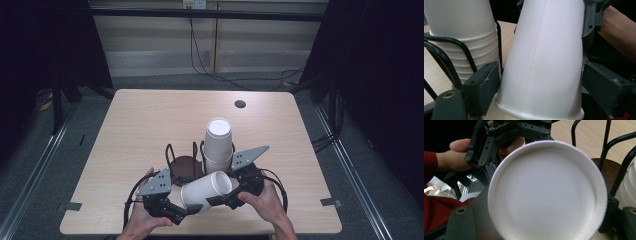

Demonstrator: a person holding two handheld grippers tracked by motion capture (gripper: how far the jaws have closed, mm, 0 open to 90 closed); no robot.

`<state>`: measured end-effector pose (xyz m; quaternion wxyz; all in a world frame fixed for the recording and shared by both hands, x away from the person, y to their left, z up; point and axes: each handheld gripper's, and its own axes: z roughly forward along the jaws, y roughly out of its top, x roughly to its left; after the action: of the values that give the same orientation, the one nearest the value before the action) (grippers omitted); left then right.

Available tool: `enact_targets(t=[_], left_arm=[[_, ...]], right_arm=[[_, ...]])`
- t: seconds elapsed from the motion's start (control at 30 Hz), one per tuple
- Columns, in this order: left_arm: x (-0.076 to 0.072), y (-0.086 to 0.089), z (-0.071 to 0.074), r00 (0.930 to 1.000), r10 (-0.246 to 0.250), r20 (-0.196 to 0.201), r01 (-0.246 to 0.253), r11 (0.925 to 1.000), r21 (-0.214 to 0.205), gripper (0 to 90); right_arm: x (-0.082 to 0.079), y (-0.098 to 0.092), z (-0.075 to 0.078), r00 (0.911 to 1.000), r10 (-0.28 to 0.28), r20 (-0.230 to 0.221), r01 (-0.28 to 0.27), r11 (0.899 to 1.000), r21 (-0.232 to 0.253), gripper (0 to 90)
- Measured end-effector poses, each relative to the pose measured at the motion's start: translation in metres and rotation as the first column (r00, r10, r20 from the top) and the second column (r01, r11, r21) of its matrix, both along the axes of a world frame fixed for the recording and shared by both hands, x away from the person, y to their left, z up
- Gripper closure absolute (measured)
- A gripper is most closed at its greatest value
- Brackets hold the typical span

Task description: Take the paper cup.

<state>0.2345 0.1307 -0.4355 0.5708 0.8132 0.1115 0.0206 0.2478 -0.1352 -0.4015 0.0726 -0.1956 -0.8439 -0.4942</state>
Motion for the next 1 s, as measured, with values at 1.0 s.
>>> enact_targets(t=[1.0], left_arm=[[-0.001,-0.015,-0.008,0.9990,-0.036,-0.025,0.038,0.9942,0.100,19.1]], right_arm=[[0.001,0.010,-0.004,0.9998,0.022,0.000,-0.022,1.000,-0.012,22.8]])
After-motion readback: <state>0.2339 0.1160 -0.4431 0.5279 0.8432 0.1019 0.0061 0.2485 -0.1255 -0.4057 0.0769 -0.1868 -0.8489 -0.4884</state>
